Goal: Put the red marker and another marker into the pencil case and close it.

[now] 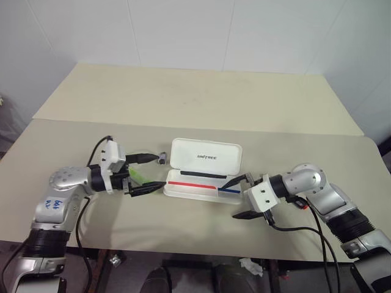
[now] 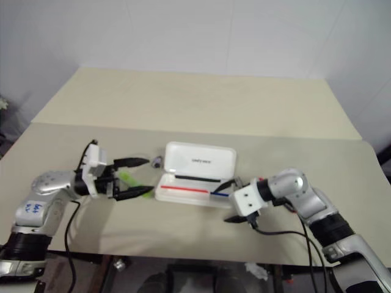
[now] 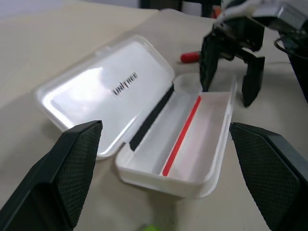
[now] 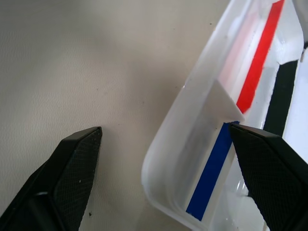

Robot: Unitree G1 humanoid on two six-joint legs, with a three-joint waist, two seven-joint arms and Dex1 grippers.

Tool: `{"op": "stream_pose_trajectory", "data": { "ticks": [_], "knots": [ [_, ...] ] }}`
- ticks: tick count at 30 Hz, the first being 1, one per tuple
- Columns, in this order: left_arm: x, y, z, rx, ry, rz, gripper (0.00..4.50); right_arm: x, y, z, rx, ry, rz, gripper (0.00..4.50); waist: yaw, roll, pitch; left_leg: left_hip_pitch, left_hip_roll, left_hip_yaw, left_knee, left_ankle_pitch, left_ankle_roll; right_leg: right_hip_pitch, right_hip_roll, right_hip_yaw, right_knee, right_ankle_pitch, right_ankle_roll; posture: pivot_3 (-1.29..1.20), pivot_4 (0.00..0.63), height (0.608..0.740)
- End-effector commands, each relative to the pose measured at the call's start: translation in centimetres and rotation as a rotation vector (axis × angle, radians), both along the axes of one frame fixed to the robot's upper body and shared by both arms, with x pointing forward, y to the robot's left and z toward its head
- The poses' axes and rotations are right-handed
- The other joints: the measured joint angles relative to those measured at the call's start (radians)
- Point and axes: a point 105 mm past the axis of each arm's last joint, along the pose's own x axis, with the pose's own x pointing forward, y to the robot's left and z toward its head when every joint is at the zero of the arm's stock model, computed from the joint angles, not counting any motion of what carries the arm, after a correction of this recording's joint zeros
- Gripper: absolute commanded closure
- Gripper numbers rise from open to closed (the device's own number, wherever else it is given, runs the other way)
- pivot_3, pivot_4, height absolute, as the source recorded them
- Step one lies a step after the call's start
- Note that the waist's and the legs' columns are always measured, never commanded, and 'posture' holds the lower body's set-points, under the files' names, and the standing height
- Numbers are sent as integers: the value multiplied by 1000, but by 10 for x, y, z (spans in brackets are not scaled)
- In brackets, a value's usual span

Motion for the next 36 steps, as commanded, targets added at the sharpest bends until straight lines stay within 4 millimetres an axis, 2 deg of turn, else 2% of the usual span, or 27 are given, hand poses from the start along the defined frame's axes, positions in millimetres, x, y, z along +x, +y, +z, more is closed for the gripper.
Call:
{"op": "stream_pose_trajectory", "data": {
  "ticks": [1, 5, 8, 12, 16, 23, 32, 36],
  "knots": [
    [5, -5, 6, 6, -49, -25, 0, 8, -9, 25, 97, -27, -87, 37, 3, 2, 1, -1, 0, 0, 0, 0, 0, -1, 0, 0, 0, 0, 0, 0, 150, 740],
    [9, -9, 4, 4, -52, -43, 0, 11, -20, 40, 153, -27, -139, 37, 13, 2, 1, -4, 0, 0, -2, 0, 0, -4, 0, 0, 0, 0, 0, 0, 150, 740],
    [11, -11, 1, 6, -50, -55, 0, 13, -27, 52, 190, -36, -172, 37, 15, 2, 1, -16, 0, 0, -1, 0, 0, -16, 0, -1, 1, 0, 1, 0, 150, 740],
    [14, -18, -1, -8, -53, -74, 0, 10, -37, 73, 268, -29, -194, 37, 16, 4, 2, -17, -1, 0, -1, 0, 0, -17, 1, -1, 1, -1, 2, 0, 150, 740],
    [13, -20, -1, -13, -61, -85, 0, 13, -53, 80, 258, -58, -269, 37, 17, 4, 2, -17, -2, 0, 0, 0, 0, -17, 3, -1, 1, -1, 3, 0, 150, 740],
    [5, -16, 7, -27, -73, -88, 0, 22, -78, 73, 200, -38, -424, 37, 15, 4, 2, -17, -1, 0, 2, 0, 0, -16, 6, 0, 4, -1, 3, 0, 150, 740],
    [-18, 13, 27, -38, -74, -29, 0, 26, -110, 43, 55, 106, -677, 37, 12, 5, 3, -16, 0, 0, 2, -1, 0, -17, 8, 1, 5, -1, 2, 0, 150, 740],
    [-27, 21, 34, -56, -70, -15, 0, 26, -111, 37, 53, 216, -746, 37, 13, 6, 3, -16, 0, 0, 2, -1, 0, -17, 7, 1, 5, -1, 2, 0, 150, 740]
  ]
}}
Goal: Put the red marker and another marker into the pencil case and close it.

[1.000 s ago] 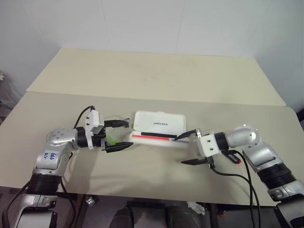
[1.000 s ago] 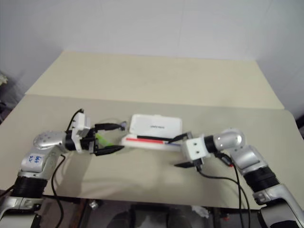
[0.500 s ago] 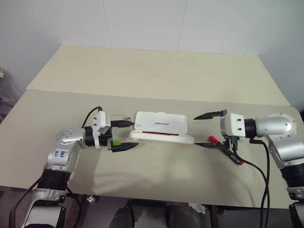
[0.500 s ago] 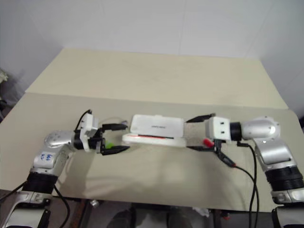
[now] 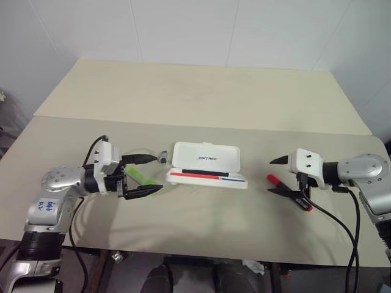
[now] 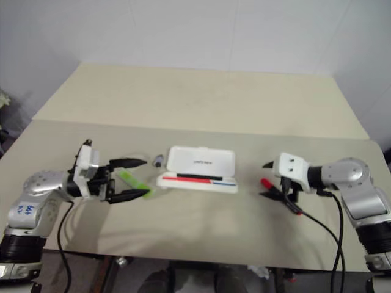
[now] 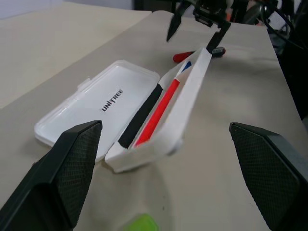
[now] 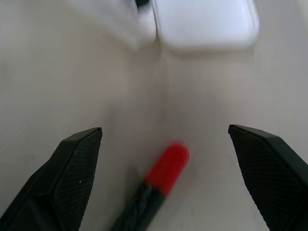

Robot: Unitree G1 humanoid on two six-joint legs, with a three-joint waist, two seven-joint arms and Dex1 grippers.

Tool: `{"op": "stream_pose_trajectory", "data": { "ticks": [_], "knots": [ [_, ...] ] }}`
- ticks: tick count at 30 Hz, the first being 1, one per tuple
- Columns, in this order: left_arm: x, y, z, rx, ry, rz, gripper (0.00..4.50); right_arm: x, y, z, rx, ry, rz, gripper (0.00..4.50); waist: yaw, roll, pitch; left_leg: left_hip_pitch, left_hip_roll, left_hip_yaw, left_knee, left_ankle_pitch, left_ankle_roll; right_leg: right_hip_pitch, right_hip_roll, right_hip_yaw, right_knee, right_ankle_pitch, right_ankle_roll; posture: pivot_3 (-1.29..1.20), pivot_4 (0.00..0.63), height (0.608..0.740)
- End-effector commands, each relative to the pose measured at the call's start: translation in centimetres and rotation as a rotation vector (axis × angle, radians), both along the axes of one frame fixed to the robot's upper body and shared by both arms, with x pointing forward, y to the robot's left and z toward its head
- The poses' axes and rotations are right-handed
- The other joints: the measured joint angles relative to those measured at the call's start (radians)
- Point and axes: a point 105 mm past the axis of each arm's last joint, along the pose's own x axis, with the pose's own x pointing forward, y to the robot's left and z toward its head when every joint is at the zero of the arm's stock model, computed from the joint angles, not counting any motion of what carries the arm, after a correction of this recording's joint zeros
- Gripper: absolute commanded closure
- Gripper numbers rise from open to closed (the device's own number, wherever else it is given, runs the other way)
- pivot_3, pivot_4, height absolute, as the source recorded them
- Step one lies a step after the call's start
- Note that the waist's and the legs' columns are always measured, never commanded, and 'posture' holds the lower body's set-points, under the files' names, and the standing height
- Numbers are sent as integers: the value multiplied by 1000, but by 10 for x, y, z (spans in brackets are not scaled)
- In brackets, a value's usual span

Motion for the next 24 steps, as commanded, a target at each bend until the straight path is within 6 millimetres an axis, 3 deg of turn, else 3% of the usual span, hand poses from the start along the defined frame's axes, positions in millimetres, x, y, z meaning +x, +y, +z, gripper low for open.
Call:
{"op": "stream_pose_trajectory", "data": {
  "ticks": [1, 6, 10, 13, 22, 24],
  "knots": [
    [-10, 4, 15, -18, -29, -13, 0, 0, 2, 5, 10, 50, -38, 37, 0, 0, 0, 0, 0, 0, 0, 0, 0, 0, 0, 0, 0, 0, 0, 0, 150, 740],
    [-25, 7, 13, -18, 25, -48, 0, 1, 4, 1, 50, 126, -92, 37, -2, 0, 0, 0, 0, 0, -1, -1, -1, -1, 0, 1, 0, -1, -1, 0, 150, 740],
    [-25, 14, 10, 3, 30, -12, 0, -3, 1, -15, 38, 206, -132, 37, -1, 0, 0, 0, 0, 0, -1, -1, -1, -2, 1, 0, 0, -1, -1, 0, 150, 740],
    [-23, 13, 11, 3, 19, -5, 0, -3, 1, -17, 31, 201, -135, 665, 0, 0, 0, 0, 0, 1, -1, -1, -1, -2, 1, 0, 0, -1, -1, 0, 150, 740],
    [-20, 13, 12, 3, 8, 1, 0, 3, 2, -5, 38, 127, -120, 3833, -1, 0, 0, 0, 0, 1, -1, -1, -1, -2, 2, 0, 0, -1, -1, 0, 150, 740],
    [-19, 12, 13, 3, 6, 0, 0, 6, 5, 4, 54, 89, -100, 3857, -3, 0, 0, 0, 0, 1, -1, -1, -1, -2, 2, 1, 0, -1, -1, 0, 150, 740]
  ]
}}
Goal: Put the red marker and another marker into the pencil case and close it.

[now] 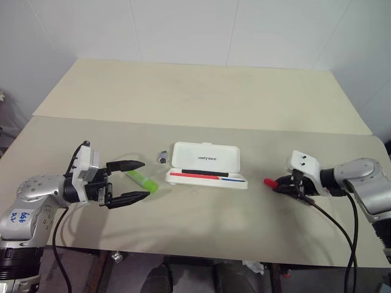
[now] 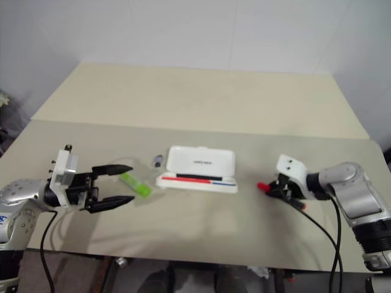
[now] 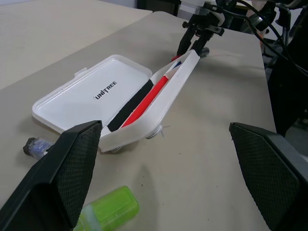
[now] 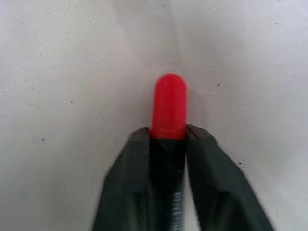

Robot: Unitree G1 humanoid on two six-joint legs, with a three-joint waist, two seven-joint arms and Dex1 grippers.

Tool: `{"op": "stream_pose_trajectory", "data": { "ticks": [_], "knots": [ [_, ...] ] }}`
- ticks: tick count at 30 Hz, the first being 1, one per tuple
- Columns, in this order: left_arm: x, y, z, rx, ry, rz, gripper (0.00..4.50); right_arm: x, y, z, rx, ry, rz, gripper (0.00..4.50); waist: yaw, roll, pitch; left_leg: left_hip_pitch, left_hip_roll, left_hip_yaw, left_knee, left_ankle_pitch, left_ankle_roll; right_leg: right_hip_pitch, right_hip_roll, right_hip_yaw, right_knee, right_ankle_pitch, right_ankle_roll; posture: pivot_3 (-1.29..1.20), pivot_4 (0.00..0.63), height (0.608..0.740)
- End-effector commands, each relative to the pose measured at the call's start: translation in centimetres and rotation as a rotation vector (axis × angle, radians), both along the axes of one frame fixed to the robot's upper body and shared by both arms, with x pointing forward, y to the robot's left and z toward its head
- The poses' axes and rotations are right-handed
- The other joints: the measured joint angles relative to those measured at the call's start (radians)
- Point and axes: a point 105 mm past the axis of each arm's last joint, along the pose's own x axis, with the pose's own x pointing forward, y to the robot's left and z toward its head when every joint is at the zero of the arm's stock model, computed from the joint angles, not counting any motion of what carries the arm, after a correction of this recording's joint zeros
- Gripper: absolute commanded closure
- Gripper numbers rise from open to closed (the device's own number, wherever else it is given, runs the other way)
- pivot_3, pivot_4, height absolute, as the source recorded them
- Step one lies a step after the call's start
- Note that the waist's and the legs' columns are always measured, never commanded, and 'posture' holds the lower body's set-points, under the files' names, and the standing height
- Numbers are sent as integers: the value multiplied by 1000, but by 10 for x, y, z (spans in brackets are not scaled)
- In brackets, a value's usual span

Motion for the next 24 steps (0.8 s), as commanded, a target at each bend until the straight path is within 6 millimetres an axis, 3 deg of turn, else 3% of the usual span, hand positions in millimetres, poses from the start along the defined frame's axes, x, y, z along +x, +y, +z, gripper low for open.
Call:
{"op": "stream_pose_trajectory", "data": {
  "ticks": [1, 4, 7, 10, 12, 14, 19, 24],
  "knots": [
    [0, -1, 10, 8, -57, -7, 0, 8, 6, 25, 20, -107, 37, 3857, -2, 0, 0, 0, 0, 0, 0, 0, 0, 0, 0, 0, 0, 0, 0, 0, 150, 740],
    [1, -2, 11, 8, -61, -9, 0, 19, 8, 42, -3, -202, 42, 3857, -2, 0, 0, 0, 0, 2, 0, 0, -1, -2, 1, 1, 1, 0, 0, 0, 150, 740],
    [3, -3, 12, 6, -66, -9, 0, 28, 23, 69, -3, -317, 98, 3857, -3, 0, 0, -1, 0, 3, 0, 0, -1, -4, 2, 2, 2, 0, 0, 0, 150, 740],
    [4, -4, 12, 5, -69, -7, 0, 33, 45, 92, 24, -395, 151, 3857, -4, 0, 0, -1, 0, 3, 0, 0, -1, -5, 2, 3, 3, 0, 0, 0, 150, 740],
    [4, -4, 12, 3, -71, -4, 0, 33, 75, 110, 94, -451, 227, 3857, -5, 0, 0, -3, 1, 3, 0, -1, -1, -6, 3, 3, 3, 0, 0, 0, 150, 740],
    [4, -4, 11, 2, -72, -3, 0, 32, 93, 119, 136, -475, 272, 3857, -7, 0, 0, -4, 1, 2, 0, 0, -2, -9, 3, 5, 5, 0, 0, 0, 150, 740],
    [3, -6, 11, -9, -84, 6, 0, 19, 146, 109, 197, -430, 440, 3857, -2, 0, 0, -7, 1, 1, 1, 0, -2, -12, 3, 3, 6, 0, 0, 0, 150, 740],
    [-1, -3, 9, -5, -84, 28, 0, 6, 169, 88, 185, -377, 549, 3857, 0, 0, 0, -13, 1, -1, 4, 0, -2, -15, 1, -1, 6, 0, 0, 0, 150, 740]
  ]
}}
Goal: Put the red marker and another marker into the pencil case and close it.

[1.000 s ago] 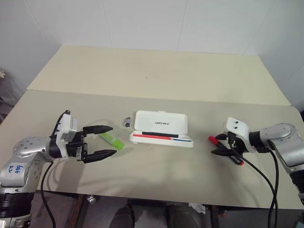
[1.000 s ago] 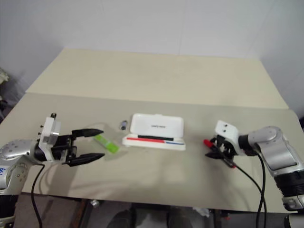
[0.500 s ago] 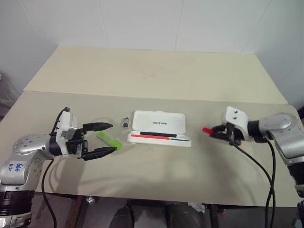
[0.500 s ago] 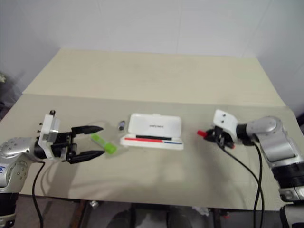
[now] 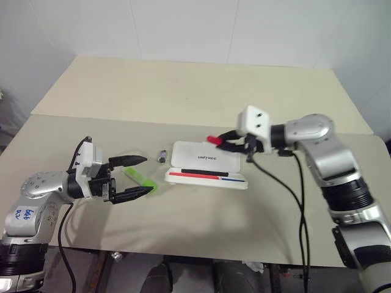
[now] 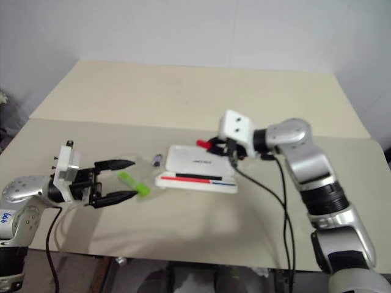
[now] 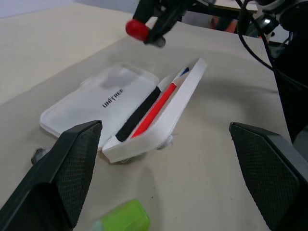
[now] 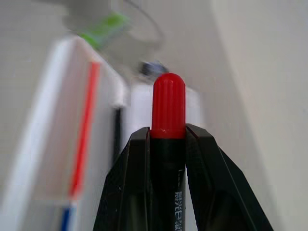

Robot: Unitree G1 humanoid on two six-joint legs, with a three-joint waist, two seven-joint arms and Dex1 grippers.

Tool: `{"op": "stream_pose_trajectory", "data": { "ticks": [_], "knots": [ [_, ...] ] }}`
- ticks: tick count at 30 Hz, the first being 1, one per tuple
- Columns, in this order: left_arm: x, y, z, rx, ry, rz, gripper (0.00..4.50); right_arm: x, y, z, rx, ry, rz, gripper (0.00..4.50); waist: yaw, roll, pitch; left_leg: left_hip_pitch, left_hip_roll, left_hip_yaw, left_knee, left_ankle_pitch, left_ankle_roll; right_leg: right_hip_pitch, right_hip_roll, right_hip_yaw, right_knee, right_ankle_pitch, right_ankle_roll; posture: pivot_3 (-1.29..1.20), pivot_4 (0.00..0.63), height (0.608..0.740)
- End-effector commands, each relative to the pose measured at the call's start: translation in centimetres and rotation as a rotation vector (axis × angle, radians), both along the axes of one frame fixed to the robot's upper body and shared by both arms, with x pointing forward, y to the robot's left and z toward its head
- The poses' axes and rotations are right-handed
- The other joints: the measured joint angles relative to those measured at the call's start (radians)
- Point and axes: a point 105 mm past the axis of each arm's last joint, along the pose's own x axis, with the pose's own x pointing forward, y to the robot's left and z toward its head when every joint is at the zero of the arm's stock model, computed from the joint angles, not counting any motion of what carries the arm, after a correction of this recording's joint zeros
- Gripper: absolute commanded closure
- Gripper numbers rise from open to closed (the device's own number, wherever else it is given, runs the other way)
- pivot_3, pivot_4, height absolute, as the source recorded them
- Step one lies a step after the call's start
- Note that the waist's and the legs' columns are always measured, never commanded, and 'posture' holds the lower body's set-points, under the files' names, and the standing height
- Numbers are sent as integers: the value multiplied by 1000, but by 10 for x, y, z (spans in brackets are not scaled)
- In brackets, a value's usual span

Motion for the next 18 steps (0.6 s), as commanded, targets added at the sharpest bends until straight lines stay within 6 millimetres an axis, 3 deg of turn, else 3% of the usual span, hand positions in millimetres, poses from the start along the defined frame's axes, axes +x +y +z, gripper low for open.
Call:
{"op": "stream_pose_trajectory", "data": {
  "ticks": [1, 11, 18],
  "knots": [
    [-6, 3, 10, 11, -61, 12, 0, -12, 12, -3, -23, -24, 76, 3857, 1, 0, 0, 0, 0, 0, 0, 0, 0, 0, 0, 0, 0, 0, 0, 0, 150, 740],
    [-9, 3, 10, 9, -66, 32, 0, -20, 35, -44, -131, 7, 149, 3857, -3, 0, 0, 0, -1, -1, 1, 1, -1, -1, 1, -1, 3, 0, 0, 0, 150, 740],
    [-7, 1, 10, 4, -71, 32, 0, -15, 48, -53, -144, -35, 158, 3857, -3, -1, 0, 0, -1, -2, 1, 1, -2, -2, 3, -1, 6, 0, -1, 0, 150, 740]
  ]
}}
